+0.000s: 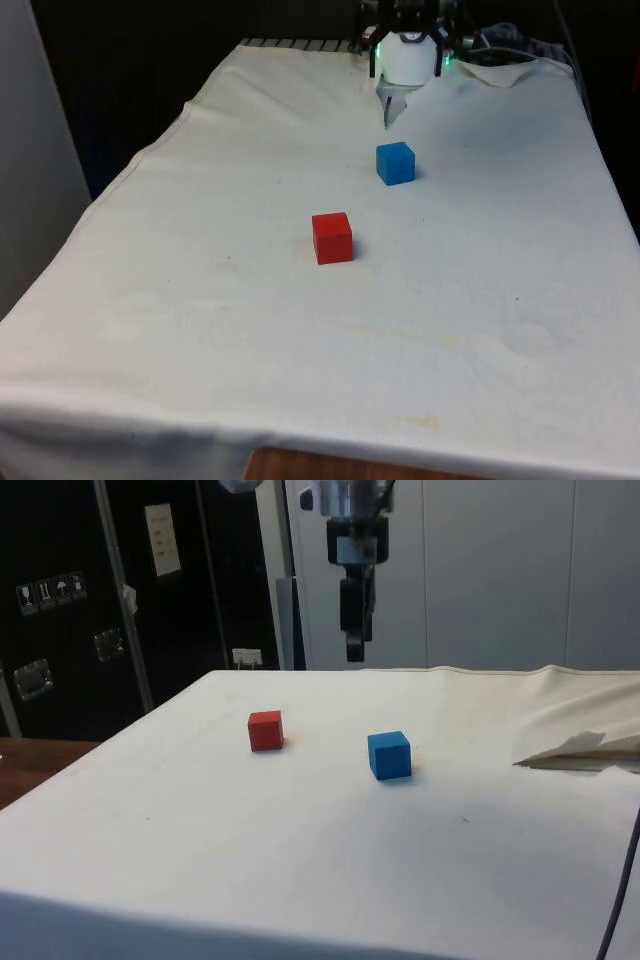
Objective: Stack the two cubes.
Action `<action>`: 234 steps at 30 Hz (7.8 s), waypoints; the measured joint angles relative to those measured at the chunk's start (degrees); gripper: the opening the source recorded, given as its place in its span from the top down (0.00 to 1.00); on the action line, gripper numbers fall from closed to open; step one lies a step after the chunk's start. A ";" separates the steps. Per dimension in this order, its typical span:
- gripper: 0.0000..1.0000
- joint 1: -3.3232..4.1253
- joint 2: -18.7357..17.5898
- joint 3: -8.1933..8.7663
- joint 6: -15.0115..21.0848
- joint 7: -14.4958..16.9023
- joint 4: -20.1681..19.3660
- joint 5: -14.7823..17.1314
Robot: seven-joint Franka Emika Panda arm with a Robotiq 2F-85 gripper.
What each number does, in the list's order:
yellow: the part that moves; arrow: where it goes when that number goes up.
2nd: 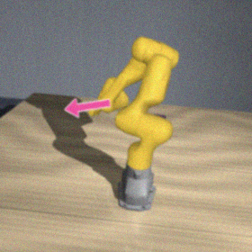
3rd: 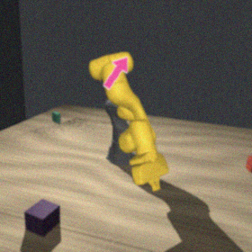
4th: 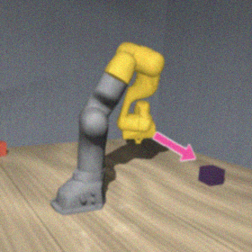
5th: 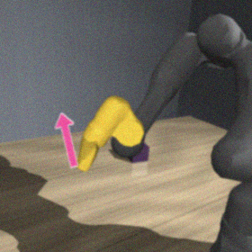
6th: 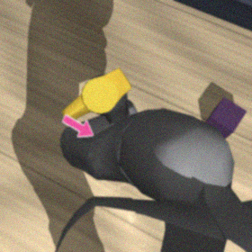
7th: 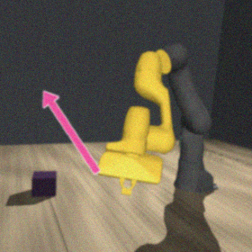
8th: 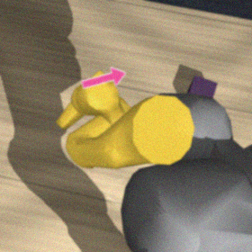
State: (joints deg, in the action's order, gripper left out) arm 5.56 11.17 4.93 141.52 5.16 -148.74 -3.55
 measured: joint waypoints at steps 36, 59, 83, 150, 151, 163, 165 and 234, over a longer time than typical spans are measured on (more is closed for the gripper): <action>0.00 -0.23 -9.68 0.80 20.80 7.22 -7.91 -0.17; 0.00 -0.52 -18.11 1.60 30.88 14.38 -9.11 -0.17; 1.00 -0.52 -22.17 1.72 34.03 16.79 -8.88 -0.17; 0.99 -0.52 -4.24 1.72 13.18 13.29 0.23 0.06; 0.99 -0.52 -4.24 1.72 12.55 13.06 0.97 0.06; 0.99 -0.46 -4.87 1.72 10.08 12.15 4.93 0.34; 0.99 -0.46 -5.04 1.72 9.97 12.15 5.33 0.46; 0.99 -1.09 -27.22 4.70 0.80 12.15 31.23 2.29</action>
State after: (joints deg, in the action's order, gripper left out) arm 4.47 -16.04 9.63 142.32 17.30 -117.51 -1.26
